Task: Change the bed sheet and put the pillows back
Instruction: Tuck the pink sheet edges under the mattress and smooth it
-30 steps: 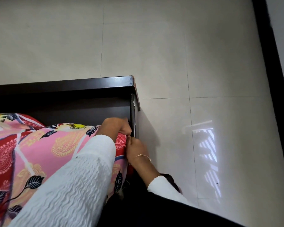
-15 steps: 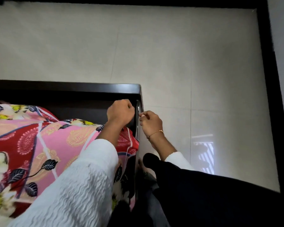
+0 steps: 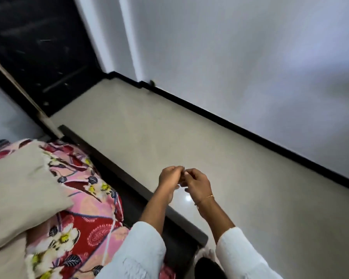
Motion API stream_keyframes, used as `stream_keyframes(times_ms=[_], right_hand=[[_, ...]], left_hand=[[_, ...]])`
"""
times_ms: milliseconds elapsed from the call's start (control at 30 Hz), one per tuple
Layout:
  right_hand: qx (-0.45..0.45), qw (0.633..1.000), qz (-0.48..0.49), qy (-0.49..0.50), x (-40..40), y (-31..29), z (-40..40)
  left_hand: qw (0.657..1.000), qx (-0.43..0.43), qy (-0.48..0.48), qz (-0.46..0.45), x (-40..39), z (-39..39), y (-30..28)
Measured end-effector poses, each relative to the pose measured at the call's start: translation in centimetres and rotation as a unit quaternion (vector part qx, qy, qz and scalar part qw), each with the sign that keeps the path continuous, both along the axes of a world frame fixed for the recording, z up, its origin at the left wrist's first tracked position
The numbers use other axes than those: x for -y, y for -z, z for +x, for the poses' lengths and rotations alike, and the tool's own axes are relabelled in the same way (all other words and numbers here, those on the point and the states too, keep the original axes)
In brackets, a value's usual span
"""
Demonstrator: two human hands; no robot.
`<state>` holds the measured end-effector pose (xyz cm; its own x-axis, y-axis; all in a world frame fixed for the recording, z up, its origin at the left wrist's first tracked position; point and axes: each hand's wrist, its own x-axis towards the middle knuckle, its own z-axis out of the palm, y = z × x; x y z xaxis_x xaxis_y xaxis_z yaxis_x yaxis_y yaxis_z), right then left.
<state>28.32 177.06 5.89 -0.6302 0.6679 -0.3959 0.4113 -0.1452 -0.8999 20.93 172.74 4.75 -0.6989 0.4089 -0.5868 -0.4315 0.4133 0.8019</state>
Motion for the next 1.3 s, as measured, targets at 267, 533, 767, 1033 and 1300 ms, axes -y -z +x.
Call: stream_keyframes(times_ms=[267,533,767,1033,1300], right_hand=[[-0.027,0.986,-0.134,-0.097,-6.9,-5.6,-13.3],[0.018,0.942,-0.27,-0.197,-6.9,-7.5,-25.4],[0.075,0.884,-0.255,-0.384,-5.5,-7.2,-35.1],[0.149,0.807,-0.268,-0.505,-1.6,-4.2,-44.9],[0.213,0.728,-0.205,-0.619,7.9,-0.3,-56.4]], left_hand=[[0.967,0.07,-0.233,0.073,-4.8,-10.7,-6.0],[0.876,0.091,-0.456,0.124,-4.3,-18.6,-6.0],[0.752,0.085,-0.64,0.134,-2.9,-25.5,-4.5],[0.604,0.093,-0.776,0.153,-0.4,-30.8,-3.4],[0.449,0.109,-0.869,0.178,6.6,-40.6,2.6]])
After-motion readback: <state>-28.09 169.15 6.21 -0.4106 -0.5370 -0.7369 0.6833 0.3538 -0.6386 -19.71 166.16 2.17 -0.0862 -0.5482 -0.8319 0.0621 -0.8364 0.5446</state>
